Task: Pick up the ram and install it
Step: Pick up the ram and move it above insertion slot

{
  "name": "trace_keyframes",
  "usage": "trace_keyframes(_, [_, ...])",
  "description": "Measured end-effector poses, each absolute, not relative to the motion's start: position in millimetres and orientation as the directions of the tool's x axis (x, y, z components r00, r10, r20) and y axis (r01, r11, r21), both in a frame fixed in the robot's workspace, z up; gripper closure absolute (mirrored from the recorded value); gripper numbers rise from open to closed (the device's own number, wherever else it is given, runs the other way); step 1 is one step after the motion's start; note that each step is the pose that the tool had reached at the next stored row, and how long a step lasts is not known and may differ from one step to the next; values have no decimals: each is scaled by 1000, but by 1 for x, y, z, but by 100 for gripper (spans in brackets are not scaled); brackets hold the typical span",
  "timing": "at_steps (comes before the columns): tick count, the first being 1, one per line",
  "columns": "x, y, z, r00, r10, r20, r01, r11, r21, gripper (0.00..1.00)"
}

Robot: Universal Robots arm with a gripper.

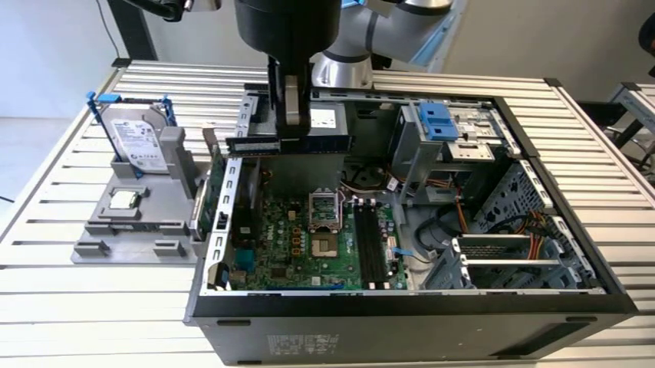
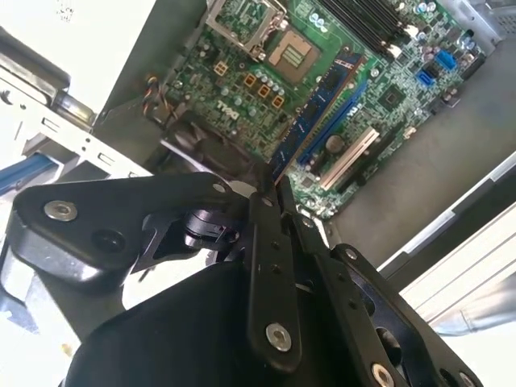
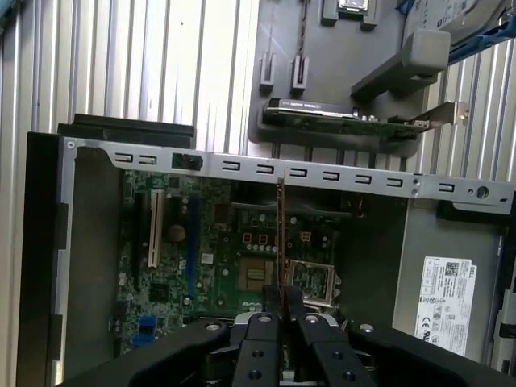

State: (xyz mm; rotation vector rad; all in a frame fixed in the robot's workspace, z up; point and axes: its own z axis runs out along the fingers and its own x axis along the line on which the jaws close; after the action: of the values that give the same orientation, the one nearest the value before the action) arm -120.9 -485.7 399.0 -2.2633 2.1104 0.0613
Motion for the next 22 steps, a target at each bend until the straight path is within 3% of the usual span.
trace_keyframes(22, [-90,-486,399,77,-995,-61,-997,-76,-7,100])
